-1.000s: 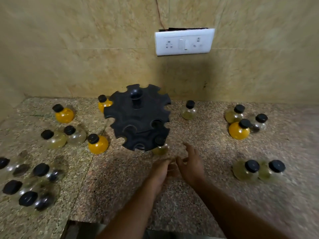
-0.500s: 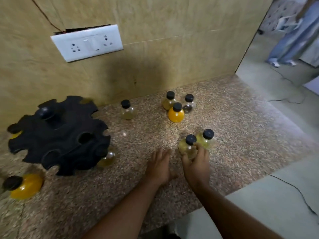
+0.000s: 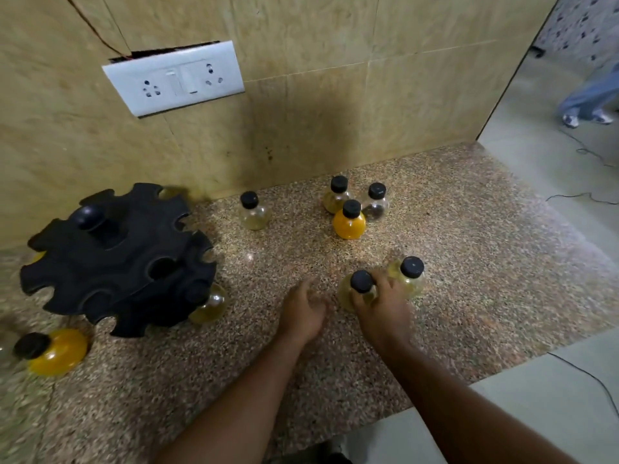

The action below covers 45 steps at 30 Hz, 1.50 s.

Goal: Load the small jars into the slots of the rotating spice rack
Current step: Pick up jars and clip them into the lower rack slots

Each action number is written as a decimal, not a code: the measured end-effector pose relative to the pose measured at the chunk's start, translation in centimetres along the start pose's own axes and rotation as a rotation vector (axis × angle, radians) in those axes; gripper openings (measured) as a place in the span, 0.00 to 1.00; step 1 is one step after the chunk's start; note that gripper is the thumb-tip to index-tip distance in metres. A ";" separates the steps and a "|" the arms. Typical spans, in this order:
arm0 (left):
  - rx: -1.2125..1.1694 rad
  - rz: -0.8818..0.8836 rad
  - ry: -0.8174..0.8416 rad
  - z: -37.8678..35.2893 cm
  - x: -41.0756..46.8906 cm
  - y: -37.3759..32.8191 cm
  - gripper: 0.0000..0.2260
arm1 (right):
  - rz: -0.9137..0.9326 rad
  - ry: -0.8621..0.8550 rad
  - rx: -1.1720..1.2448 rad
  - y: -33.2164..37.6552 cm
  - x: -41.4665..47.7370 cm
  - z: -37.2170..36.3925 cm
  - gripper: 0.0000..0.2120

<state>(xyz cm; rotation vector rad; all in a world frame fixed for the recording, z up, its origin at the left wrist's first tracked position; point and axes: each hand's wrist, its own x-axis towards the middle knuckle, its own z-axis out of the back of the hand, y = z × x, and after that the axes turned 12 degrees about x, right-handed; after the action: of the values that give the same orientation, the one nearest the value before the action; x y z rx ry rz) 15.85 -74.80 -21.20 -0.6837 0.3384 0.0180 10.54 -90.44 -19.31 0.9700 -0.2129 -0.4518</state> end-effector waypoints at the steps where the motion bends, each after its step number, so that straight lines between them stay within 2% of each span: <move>1: -0.208 0.122 -0.016 0.9 0.6 -0.4 0.22 | 0.022 0.013 0.001 0.3 0.2 -0.3 0.24; 4: -0.712 0.332 -0.046 3.7 2.7 -0.4 0.15 | 0.064 0.084 0.025 1.6 1.1 -1.1 0.24; 8: -1.260 0.496 -0.115 7.3 3.8 -0.5 0.14 | 0.160 0.180 0.040 3.7 2.4 -2.6 0.24; 12: -1.513 0.567 -0.255 8.7 3.3 1.2 0.17 | 0.271 0.288 0.019 6.3 3.6 -5.5 0.25; 16: -1.661 0.650 -0.350 9.4 0.9 2.8 0.14 | 0.358 0.460 -0.011 8.8 3.7 -8.4 0.24; 22: -1.728 0.691 -0.442 10.0 -2.2 6.0 0.14 | 0.474 0.669 -0.076 12.1 2.5 -12.5 0.26; 25: -1.620 0.685 -0.516 10.1 -3.3 7.4 0.13 | 0.544 0.761 -0.092 13.6 1.8 -14.0 0.24; 28: -1.533 0.667 -0.521 10.2 -3.7 8.9 0.12 | 0.599 0.830 -0.072 14.1 1.0 -15.2 0.22; 35: -1.420 0.618 -0.329 11.7 -5.3 10.5 0.13 | 0.585 0.789 0.037 15.1 0.2 -16.9 0.24; 38: -1.380 0.603 -0.297 12.1 -5.6 11.1 0.13 | 0.564 0.791 0.028 15.5 0.5 -17.4 0.25; 42: -1.338 0.616 -0.313 12.2 -5.5 11.1 0.12 | 0.527 0.773 0.025 15.6 0.6 -17.6 0.26; 45: -1.202 0.631 -0.496 11.1 -4.9 9.6 0.07 | 0.503 0.765 0.031 14.9 0.8 -17.0 0.26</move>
<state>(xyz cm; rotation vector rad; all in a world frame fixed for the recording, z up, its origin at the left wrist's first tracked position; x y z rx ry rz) 13.35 -59.99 -17.55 -1.6850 0.0109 1.0459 21.64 -70.91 -16.33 1.0144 0.2308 0.3935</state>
